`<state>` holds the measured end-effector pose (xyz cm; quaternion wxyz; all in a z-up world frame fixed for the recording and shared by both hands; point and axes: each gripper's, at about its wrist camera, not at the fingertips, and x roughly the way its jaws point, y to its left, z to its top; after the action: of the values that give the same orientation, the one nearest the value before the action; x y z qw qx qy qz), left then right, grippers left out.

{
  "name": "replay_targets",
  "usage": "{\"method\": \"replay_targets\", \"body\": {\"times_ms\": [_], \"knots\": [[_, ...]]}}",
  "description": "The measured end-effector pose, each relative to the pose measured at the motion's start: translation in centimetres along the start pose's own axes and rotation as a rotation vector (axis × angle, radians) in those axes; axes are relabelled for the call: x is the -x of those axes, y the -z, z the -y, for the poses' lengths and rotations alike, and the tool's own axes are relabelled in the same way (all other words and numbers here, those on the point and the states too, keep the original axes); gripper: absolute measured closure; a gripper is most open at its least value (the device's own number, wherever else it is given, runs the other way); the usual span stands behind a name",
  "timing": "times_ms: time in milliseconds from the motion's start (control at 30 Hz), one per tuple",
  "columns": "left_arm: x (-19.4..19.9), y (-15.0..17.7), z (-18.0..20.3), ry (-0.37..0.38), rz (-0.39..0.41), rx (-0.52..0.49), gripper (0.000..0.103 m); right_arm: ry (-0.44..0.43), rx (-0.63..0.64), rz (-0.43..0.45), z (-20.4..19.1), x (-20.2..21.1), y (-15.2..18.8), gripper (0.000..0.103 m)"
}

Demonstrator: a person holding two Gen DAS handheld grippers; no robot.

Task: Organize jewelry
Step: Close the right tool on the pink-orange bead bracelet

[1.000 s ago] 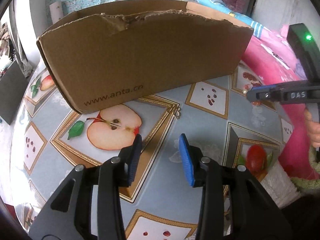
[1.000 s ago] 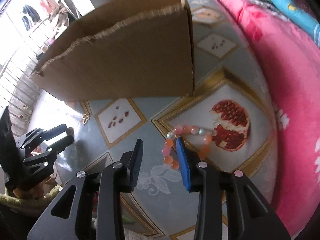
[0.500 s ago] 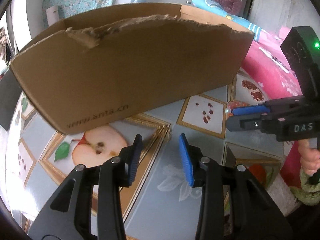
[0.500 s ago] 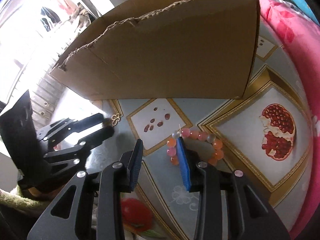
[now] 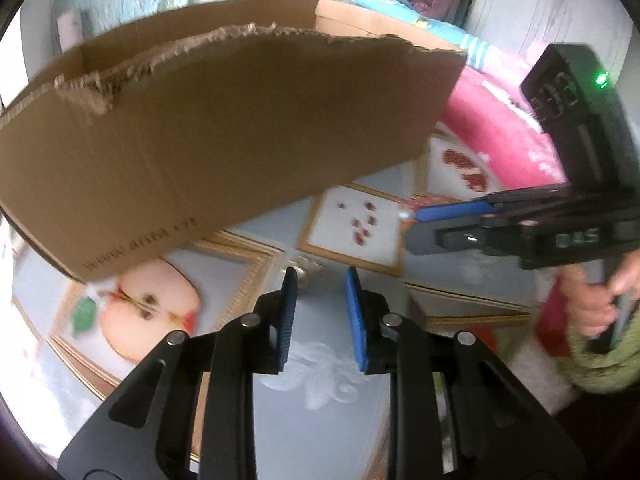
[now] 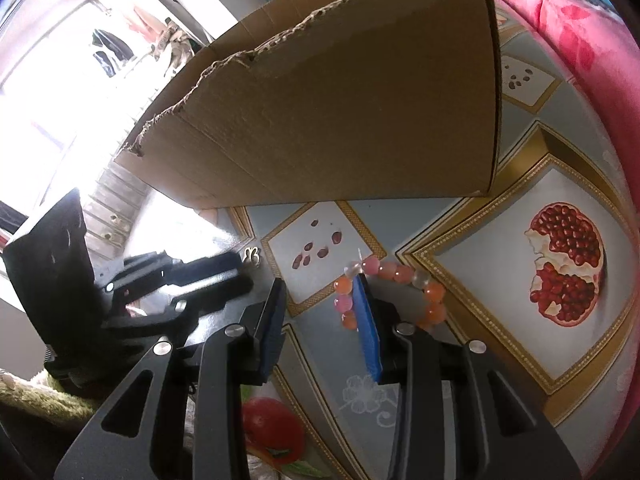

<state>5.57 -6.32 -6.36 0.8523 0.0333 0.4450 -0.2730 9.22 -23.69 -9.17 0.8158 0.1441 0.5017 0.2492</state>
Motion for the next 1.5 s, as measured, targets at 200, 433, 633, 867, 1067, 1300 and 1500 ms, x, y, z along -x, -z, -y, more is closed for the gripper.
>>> {"method": "replay_targets", "body": {"times_ms": [200,433,633,867,1067,1300,1500], "knots": [[0.6,0.5,0.2,-0.023,0.014,0.001,0.08,-0.026,-0.008,0.003,0.6,0.2,0.1,0.069],[-0.6,-0.5,0.1,-0.11,0.001,0.003,0.079,-0.032,-0.015,0.009,1.0,0.4,0.3,0.069],[-0.9,-0.5,1.0,-0.157,0.032,0.002,0.079,-0.03,-0.015,0.013,1.0,0.5,0.4,0.069],[-1.1,-0.3,1.7,-0.21,0.05,-0.064,0.084,-0.028,-0.007,0.009,0.9,0.4,0.3,0.069],[-1.1,-0.5,1.7,-0.196,0.048,-0.079,0.085,-0.03,-0.009,0.014,0.9,0.4,0.2,0.069],[-0.6,-0.1,1.2,-0.183,0.048,-0.063,0.085,-0.027,-0.006,0.011,0.8,0.4,0.1,0.069],[0.8,0.6,0.9,-0.176,0.06,-0.043,0.085,-0.004,0.009,0.006,0.4,0.2,0.0,0.069]]}}
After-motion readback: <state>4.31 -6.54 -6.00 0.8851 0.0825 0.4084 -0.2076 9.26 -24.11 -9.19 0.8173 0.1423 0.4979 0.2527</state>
